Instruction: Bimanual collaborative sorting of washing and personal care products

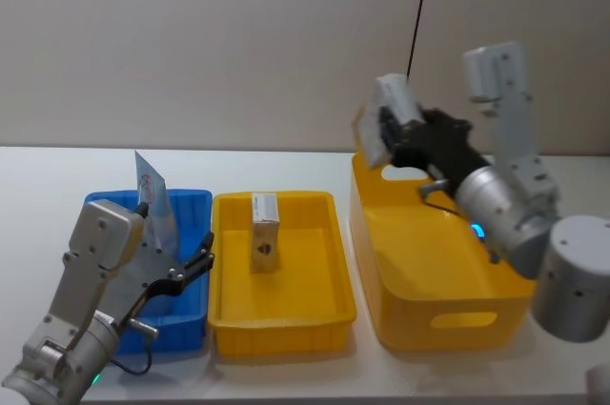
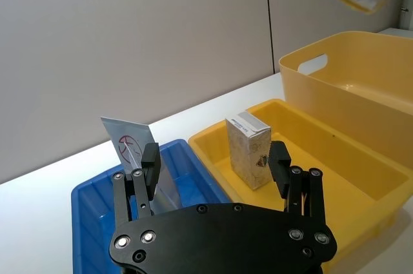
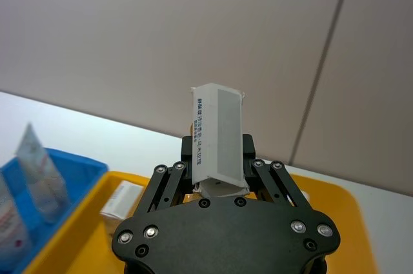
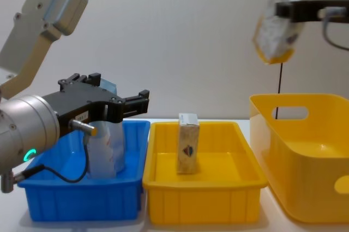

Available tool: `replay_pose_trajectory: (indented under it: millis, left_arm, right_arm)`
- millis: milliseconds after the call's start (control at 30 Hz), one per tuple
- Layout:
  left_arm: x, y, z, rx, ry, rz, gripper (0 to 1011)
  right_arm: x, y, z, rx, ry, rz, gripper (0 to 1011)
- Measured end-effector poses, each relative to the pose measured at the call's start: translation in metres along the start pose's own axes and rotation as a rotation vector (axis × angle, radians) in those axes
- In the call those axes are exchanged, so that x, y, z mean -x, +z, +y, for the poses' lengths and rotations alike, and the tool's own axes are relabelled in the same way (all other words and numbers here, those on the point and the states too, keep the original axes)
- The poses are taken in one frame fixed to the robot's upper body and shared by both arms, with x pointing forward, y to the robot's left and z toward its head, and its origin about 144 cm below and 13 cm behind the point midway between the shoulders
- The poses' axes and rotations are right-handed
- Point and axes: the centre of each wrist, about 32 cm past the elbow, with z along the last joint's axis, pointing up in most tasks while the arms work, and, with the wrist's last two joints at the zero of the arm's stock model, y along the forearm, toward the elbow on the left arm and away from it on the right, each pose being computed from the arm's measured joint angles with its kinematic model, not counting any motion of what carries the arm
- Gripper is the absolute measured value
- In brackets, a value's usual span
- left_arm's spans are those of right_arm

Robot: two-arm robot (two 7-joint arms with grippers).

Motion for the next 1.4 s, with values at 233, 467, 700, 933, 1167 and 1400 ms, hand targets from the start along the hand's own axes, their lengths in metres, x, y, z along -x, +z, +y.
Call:
replay_pose_trajectory:
  millis: [233,467,700,933,1167,1400]
  left_arm:
    - [0.000,0.000,0.000,0.000,0.000,0.000,1002]
    - [0.000,0.000,0.000,0.000,0.000,0.000,1002]
    - [0.000,0.000,0.000,0.000,0.000,0.000,1002]
    - [0.000,0.000,0.000,0.000,0.000,0.000,1002]
    - [0.000,0.000,0.000,0.000,0.000,0.000,1002]
    - [0.000,0.000,0.000,0.000,0.000,0.000,1002]
  right_arm:
    - [-0.021,-0.003,-0.015,0.029,-0.088,-0.027,360]
    - [-0.039,-0.012,-0.024,0.096,-0.142,-0.040,360]
    - [-0.052,-0.022,-0.022,0.163,-0.158,-0.039,360]
    - [-0.060,-0.026,-0.017,0.196,-0.152,-0.038,360]
    - [-0.063,-0.027,-0.013,0.206,-0.145,-0.034,360]
    - [-0.065,-0.028,-0.011,0.211,-0.140,-0.030,360]
